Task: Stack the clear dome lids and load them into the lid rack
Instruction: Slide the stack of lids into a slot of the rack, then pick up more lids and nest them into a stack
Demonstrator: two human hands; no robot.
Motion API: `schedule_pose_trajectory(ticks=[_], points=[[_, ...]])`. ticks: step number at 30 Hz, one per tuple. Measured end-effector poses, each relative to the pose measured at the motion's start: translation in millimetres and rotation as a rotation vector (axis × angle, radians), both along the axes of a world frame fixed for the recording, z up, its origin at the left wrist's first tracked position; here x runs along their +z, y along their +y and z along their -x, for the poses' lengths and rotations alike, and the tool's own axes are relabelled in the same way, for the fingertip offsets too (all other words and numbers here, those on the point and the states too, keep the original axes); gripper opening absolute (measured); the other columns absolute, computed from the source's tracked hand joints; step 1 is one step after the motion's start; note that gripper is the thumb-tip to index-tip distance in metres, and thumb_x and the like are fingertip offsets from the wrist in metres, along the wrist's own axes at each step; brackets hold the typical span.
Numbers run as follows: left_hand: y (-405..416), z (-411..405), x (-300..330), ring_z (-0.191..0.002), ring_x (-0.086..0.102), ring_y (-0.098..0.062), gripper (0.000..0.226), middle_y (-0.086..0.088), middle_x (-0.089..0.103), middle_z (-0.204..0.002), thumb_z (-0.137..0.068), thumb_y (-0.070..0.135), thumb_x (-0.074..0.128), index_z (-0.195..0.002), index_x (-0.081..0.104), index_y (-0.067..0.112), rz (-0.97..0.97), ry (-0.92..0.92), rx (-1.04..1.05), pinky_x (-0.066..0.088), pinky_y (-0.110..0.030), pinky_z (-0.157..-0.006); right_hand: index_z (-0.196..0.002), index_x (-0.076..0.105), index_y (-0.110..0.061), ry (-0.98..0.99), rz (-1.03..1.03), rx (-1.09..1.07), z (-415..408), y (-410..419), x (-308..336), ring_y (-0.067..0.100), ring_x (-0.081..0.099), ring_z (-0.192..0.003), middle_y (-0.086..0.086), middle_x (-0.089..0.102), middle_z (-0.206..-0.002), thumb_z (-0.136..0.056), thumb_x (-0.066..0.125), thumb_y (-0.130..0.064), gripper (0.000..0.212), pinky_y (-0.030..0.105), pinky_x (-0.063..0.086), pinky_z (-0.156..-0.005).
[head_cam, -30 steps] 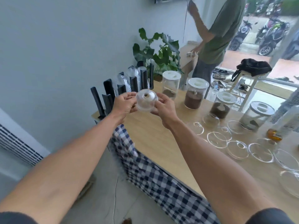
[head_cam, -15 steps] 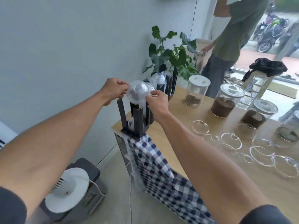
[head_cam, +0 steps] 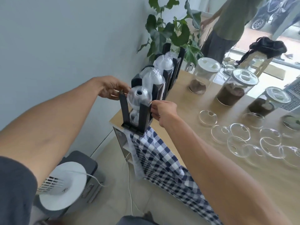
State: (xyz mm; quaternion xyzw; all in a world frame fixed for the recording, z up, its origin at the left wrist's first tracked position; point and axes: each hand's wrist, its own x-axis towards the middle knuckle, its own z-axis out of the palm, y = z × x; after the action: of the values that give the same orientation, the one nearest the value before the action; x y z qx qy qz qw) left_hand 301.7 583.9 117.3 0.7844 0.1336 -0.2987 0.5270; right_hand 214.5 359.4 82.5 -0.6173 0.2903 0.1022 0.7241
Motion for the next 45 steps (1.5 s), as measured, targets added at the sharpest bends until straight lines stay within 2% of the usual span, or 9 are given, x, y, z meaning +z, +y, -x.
schedule_pose_trajectory(ticks=[4, 9, 15, 21, 26, 32, 37, 41, 45], points=[[2.2, -2.9, -40.6, -0.118, 0.066, -0.025, 0.043, -0.01, 0.072, -0.12, -0.074, 0.013, 0.087, -0.115, 0.075, 0.01, 0.04, 0.107, 0.019, 0.054, -0.031, -0.092, -0.076, 0.072, -0.005, 0.071, 0.027, -0.005, -4.8, 1.3, -29.6, 0.023, 0.068, -0.074, 0.015, 0.074, -0.078, -0.083, 0.073, 0.007, 0.014, 0.034, 0.057, -0.074], [-0.3, 3.2, -80.4, -0.1, 0.068, -0.024, 0.037, -0.011, 0.073, -0.106, -0.081, 0.009, 0.081, -0.117, 0.072, 0.002, 0.095, 0.131, 0.096, 0.057, -0.034, -0.092, -0.082, 0.076, -0.003, 0.121, 0.107, 0.0, -8.0, 4.4, -64.4, 0.029, 0.08, -0.085, 0.016, 0.08, -0.082, -0.085, 0.073, 0.005, 0.009, 0.027, 0.052, -0.059], [-5.8, 7.6, -97.3, -0.083, 0.069, -0.02, 0.015, -0.008, 0.073, -0.09, -0.083, 0.005, 0.078, -0.098, 0.075, 0.004, 0.077, 0.145, 0.19, 0.059, -0.029, -0.073, -0.077, 0.071, -0.005, 0.133, 0.199, 0.006, -9.0, 10.8, -82.0, 0.022, 0.07, -0.069, 0.017, 0.078, -0.084, -0.088, 0.071, 0.006, 0.015, 0.026, 0.05, -0.054], [-9.0, 15.2, -99.0, -0.08, 0.067, -0.019, 0.011, -0.006, 0.069, -0.087, -0.089, 0.003, 0.067, -0.082, 0.074, 0.008, 0.083, 0.142, 0.344, 0.059, -0.03, -0.083, -0.086, 0.07, -0.008, 0.092, 0.315, 0.065, -2.0, 2.3, -75.5, 0.015, 0.06, -0.067, 0.005, 0.069, -0.079, -0.091, 0.075, -0.01, 0.007, 0.028, 0.052, -0.056], [-6.2, 22.2, -73.3, -0.08, 0.068, -0.018, 0.006, -0.005, 0.071, -0.092, -0.091, 0.01, 0.065, -0.095, 0.069, 0.013, 0.043, -0.1, 0.492, 0.058, -0.035, -0.09, -0.088, 0.071, -0.006, -0.079, 0.433, 0.124, -1.3, -12.7, -50.5, 0.019, 0.061, -0.074, 0.006, 0.068, -0.08, -0.089, 0.066, -0.014, 0.009, 0.031, 0.051, -0.061], [-8.6, 33.6, -1.3, -0.08, 0.052, -0.019, 0.016, -0.007, 0.057, -0.087, -0.079, 0.026, 0.069, -0.087, 0.061, 0.015, -0.164, -0.45, 0.433, 0.039, -0.032, -0.065, -0.118, 0.07, -0.001, -0.35, 0.661, 0.268, 4.8, -41.4, -5.9, 0.031, 0.068, -0.102, 0.014, 0.074, -0.11, -0.098, 0.062, -0.024, 0.031, 0.042, 0.057, -0.09], [-53.1, 56.8, 40.7, -0.09, 0.057, -0.02, 0.023, -0.003, 0.067, -0.094, -0.087, 0.028, 0.07, -0.095, 0.075, 0.007, -0.375, -0.66, 0.267, 0.046, -0.029, -0.083, -0.113, 0.068, -0.007, -0.458, 0.778, 0.375, 20.3, -78.2, 25.1, 0.02, 0.063, -0.084, 0.002, 0.067, -0.096, -0.098, 0.062, -0.021, 0.021, 0.03, 0.047, -0.07], [-119.8, 80.5, 52.6, -0.085, 0.05, -0.021, 0.006, 0.0, 0.057, -0.09, -0.088, 0.027, 0.067, -0.091, 0.063, 0.026, -0.479, -0.764, 0.083, 0.041, -0.03, -0.074, -0.136, 0.059, -0.002, -0.476, 0.955, 0.469, 37.4, -123.5, 33.1, 0.036, 0.059, -0.125, 0.019, 0.065, -0.136, -0.098, 0.06, -0.02, 0.043, 0.04, 0.046, -0.102], [-187.0, 99.3, 46.1, -0.097, 0.059, -0.023, 0.02, -0.001, 0.065, -0.1, -0.089, 0.031, 0.068, -0.104, 0.073, 0.02, -0.49, -0.766, -0.009, 0.045, -0.032, -0.087, -0.146, 0.049, -0.002, -0.425, 1.034, 0.502, 56.6, -175.9, 29.6, 0.037, 0.051, -0.136, 0.021, 0.056, -0.147, -0.099, 0.06, -0.027, 0.054, 0.042, 0.041, -0.11]])
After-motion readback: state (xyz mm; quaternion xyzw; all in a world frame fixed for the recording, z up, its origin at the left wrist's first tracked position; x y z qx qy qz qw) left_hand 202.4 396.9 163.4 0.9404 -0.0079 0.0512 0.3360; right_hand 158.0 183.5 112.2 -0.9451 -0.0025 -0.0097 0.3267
